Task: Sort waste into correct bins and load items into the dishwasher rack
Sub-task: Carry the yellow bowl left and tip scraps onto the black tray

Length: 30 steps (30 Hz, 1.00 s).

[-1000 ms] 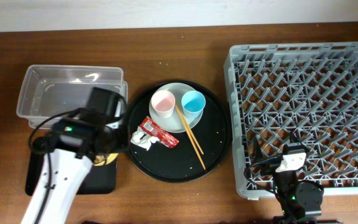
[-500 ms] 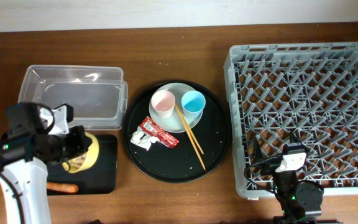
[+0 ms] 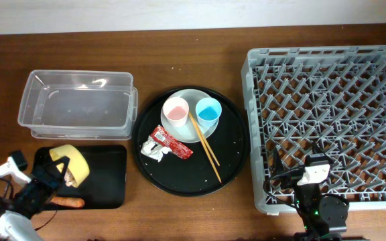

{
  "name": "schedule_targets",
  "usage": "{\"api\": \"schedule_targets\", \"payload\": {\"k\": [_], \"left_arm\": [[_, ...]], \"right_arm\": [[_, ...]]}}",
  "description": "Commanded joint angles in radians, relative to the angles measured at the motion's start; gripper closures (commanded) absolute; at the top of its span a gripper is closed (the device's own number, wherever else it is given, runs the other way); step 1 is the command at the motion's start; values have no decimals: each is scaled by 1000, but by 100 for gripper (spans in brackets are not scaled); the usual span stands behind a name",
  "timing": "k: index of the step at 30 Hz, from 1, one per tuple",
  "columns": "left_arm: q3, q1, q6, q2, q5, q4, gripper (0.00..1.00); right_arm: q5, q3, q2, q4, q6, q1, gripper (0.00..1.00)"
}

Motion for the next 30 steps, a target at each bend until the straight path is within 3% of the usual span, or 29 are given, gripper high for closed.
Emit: {"api": "schedule_targets", "payload": {"k": [1,11,18,20,22,24,25,27,30], "left_arm": [[-4,26,38,-18,201,10,100],[-4,26,38,-17,268,42,100],[-4,26,-30,-18,311,45,100],[-4,36,-103,-17,179,64,100],[-4,35,-124,-18,256,15,100],[-4,39,-165,-17,146,121,100],[-4,39,-203,-17,122,75,100],[-4,40,-204,-17,128,73,100],[-4,39,-173,-18,267,63,100]], "right_arm": [[-2,-5,-6,-4,-6,-2,2],[-2,-5,-6,-5,-6,-2,2],[-2,-5,-6,-4,-6,-2,2],[-2,-5,-6,-4,-6,-2,2],[-2,-5,-6,-4,-6,-2,2],[-2,-5,-6,-5,-6,-2,2],[-2,-5,-6,-4,-6,-2,2],[-2,-5,-6,-5,-6,-2,2],[-2,-5,-6,-4,-6,-2,2]]}}
